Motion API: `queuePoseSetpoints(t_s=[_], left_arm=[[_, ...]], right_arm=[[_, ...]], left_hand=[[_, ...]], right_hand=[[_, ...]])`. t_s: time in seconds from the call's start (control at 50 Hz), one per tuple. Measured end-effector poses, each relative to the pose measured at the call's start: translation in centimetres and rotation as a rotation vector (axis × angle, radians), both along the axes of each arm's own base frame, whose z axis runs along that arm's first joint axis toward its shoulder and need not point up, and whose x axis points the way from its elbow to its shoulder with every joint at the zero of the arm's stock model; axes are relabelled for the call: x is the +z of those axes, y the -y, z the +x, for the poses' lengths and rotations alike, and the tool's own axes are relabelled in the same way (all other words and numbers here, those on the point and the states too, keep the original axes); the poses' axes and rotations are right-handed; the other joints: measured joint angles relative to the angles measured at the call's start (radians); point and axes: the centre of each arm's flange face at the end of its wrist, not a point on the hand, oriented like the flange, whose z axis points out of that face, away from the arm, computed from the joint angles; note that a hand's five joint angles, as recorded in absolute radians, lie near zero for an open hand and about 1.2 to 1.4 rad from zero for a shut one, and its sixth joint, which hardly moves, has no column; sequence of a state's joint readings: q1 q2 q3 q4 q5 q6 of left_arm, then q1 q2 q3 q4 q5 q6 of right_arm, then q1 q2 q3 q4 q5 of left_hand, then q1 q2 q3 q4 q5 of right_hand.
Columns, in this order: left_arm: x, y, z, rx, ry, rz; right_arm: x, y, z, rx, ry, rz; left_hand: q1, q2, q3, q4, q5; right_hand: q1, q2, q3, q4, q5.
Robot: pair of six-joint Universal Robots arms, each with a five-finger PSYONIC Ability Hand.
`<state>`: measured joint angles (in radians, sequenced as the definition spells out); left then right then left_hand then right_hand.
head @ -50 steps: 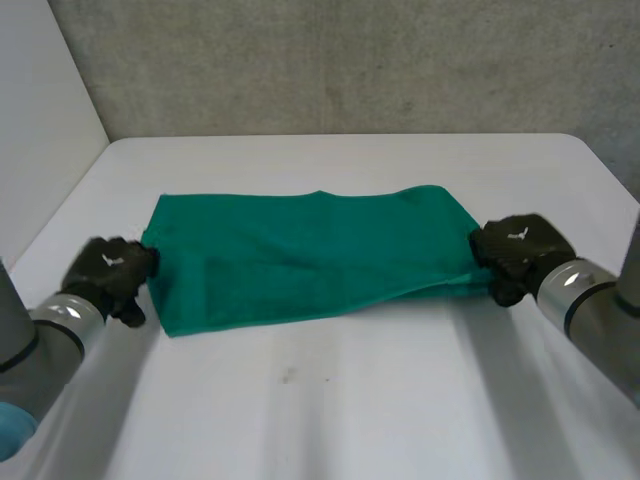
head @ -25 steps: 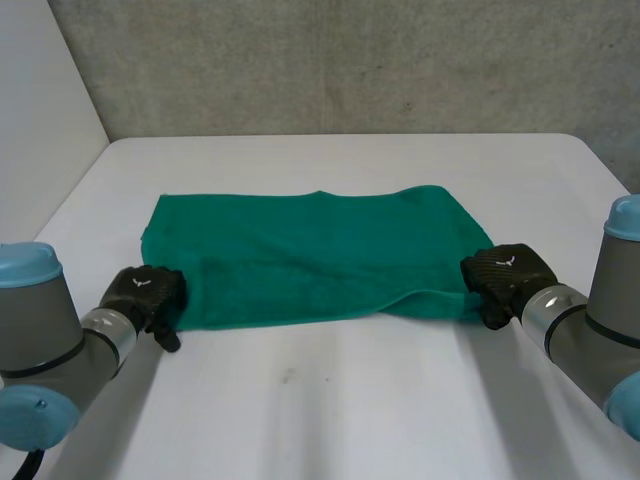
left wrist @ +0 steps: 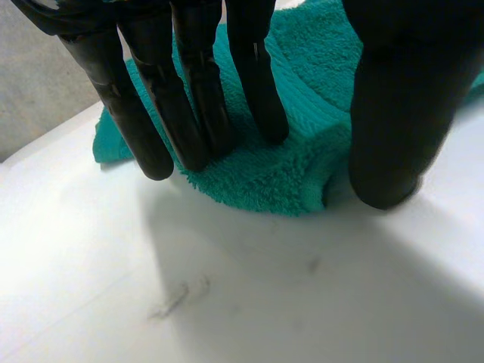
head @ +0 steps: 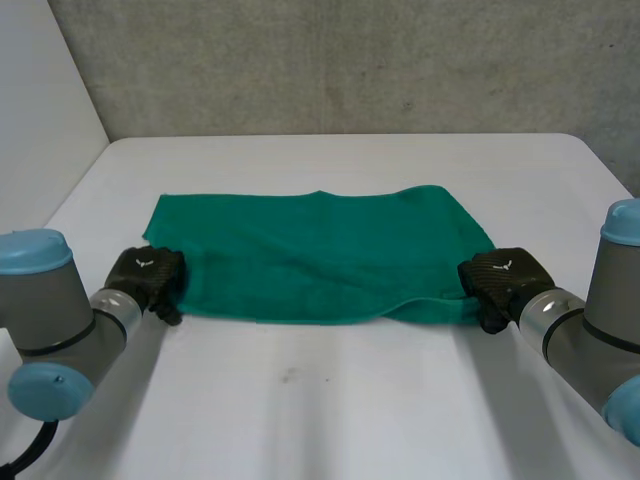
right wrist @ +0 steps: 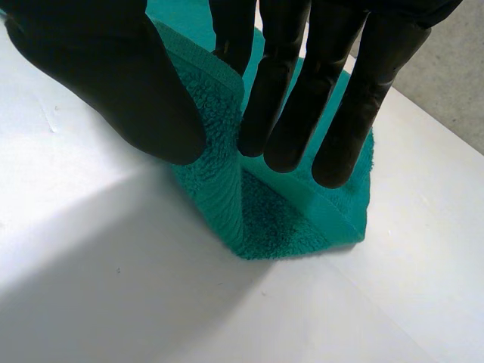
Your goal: Fold the towel.
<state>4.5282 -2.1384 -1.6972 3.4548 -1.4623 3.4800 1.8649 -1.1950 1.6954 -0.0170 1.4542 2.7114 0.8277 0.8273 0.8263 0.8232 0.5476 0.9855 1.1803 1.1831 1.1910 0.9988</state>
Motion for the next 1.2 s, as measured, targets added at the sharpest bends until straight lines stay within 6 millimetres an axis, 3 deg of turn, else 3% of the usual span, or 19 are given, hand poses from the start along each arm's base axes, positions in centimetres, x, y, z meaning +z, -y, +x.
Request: queuePoseSetpoints(t_s=[0.16,0.26,0.28,0.34,0.48,0.6,0.68,0.7,0.76,0.84,0.86,0.92,1.02,1.1,1.16,1.2], left_arm=[[0.5,1.0,-0.2,0.000,-0.005,-0.030],[0.6,1.7,-0.3,0.000,-0.008,-0.045],[0.6,1.8,-0.3,0.001,-0.008,-0.046],[0.7,1.9,-0.3,0.003,-0.004,-0.050],[3.3,1.4,0.2,0.019,0.069,-0.118],[8.0,-1.9,1.1,0.011,0.166,-0.206],[9.8,-3.9,1.6,-0.002,0.217,-0.234],[10.7,-5.5,1.9,-0.018,0.261,-0.239],[11.0,-7.7,2.3,-0.051,0.327,-0.218],[10.8,-8.9,2.5,-0.073,0.363,-0.192],[10.3,-9.8,2.6,-0.094,0.388,-0.158],[9.6,-10.1,2.7,-0.106,0.397,-0.133],[7.2,-8.7,2.4,-0.127,0.396,-0.080],[5.7,-6.2,1.9,-0.128,0.394,-0.099],[5.6,-3.8,1.2,-0.116,0.390,-0.164],[6.7,-1.6,0.4,-0.098,0.381,-0.258]], right_arm=[[0.0,0.0,0.0,0.001,-0.002,0.000],[0.0,0.0,0.0,0.000,-0.001,-0.001],[0.0,0.0,0.0,0.000,-0.001,-0.001],[0.0,0.1,0.0,-0.002,0.000,-0.003],[1.4,0.8,-0.2,-0.013,0.008,-0.044],[5.2,0.4,-0.4,0.001,-0.015,-0.126],[6.6,-0.3,-0.6,0.019,-0.046,-0.142],[7.5,-1.0,-0.7,0.033,-0.073,-0.145],[8.5,-2.6,-1.1,0.072,-0.150,-0.122],[8.4,-3.5,-1.4,0.100,-0.204,-0.089],[7.8,-4.5,-1.6,0.142,-0.272,-0.039],[6.9,-4.9,-1.6,0.169,-0.309,-0.006],[4.3,-4.1,-1.3,0.199,-0.351,0.045],[2.7,-1.6,-0.7,0.176,-0.356,0.017],[3.1,0.8,-0.2,0.130,-0.350,-0.062],[4.2,2.7,0.2,0.084,-0.337,-0.144]], left_hand=[[0.098,0.095,0.092,0.098,0.184],[0.248,0.246,0.244,0.242,0.331],[0.309,0.360,0.357,0.363,0.420],[0.309,0.365,0.361,0.367,0.420],[0.309,0.367,0.361,0.367,0.420],[0.309,0.367,0.362,0.367,0.420],[0.309,0.368,0.364,0.367,0.420],[0.309,0.368,0.364,0.368,0.420],[0.309,0.369,0.364,0.371,0.420],[0.309,0.369,0.364,0.371,0.420],[0.309,0.369,0.365,0.371,0.420],[0.309,0.369,0.365,0.371,0.420],[0.309,0.370,0.366,0.371,0.420],[0.309,0.370,0.366,0.371,0.420],[0.309,0.370,0.366,0.371,0.420],[0.309,0.370,0.366,0.372,0.420]], right_hand=[[0.000,0.000,0.000,0.000,0.000],[0.000,0.000,0.000,0.000,0.000],[0.000,0.000,0.000,0.000,0.000],[0.000,0.000,0.000,0.000,0.000],[0.000,0.000,0.000,0.000,0.000],[0.000,0.000,0.000,0.000,0.000],[0.000,0.000,0.000,0.000,0.000],[0.000,0.000,0.000,0.000,0.000],[0.000,0.000,0.000,0.000,0.000],[0.000,0.000,0.000,0.000,0.000],[0.000,0.000,0.000,0.000,0.000],[0.000,0.000,0.000,0.000,0.000],[0.000,0.000,0.000,0.000,0.000],[0.000,0.000,0.000,0.000,0.000],[0.000,0.000,0.000,0.000,0.000],[0.000,0.000,0.000,0.000,0.000]])
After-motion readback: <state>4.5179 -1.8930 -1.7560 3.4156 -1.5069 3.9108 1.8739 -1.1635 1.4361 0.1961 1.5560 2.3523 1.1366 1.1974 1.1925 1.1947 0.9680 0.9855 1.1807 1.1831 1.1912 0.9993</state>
